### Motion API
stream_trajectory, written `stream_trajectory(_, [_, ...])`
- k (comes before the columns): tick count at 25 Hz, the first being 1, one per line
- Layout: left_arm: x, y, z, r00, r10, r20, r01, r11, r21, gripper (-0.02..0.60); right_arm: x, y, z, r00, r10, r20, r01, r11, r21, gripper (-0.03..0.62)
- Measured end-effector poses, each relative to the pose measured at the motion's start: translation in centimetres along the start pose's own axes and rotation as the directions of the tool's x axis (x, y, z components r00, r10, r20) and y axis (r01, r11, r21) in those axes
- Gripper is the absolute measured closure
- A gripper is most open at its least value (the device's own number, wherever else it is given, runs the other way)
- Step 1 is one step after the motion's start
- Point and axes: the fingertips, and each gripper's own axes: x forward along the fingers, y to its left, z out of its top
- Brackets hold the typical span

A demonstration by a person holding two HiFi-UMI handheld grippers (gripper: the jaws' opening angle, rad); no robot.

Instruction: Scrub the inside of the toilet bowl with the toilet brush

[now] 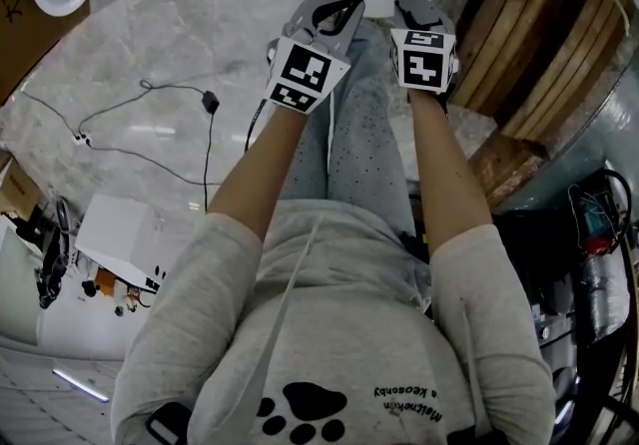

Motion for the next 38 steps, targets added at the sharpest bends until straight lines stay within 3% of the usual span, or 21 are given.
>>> stream_trajectory(25, [2.5,3.9,2.2,0.999,0.033,-0.016,-0.034,0.998,-0.045,0.58,3.2,-1.4,5.2,0.999,0.033,-0.013,-0.033,0.999,-0.015,0.442])
stream_trajectory(38, [3.9,4.5,1.6,0.998,0.04,-0.04,-0.042,0.997,-0.064,0.58,4.4,-2.0,8.3,0.998,0.059,0.028,-0.058,0.998,-0.035,0.442])
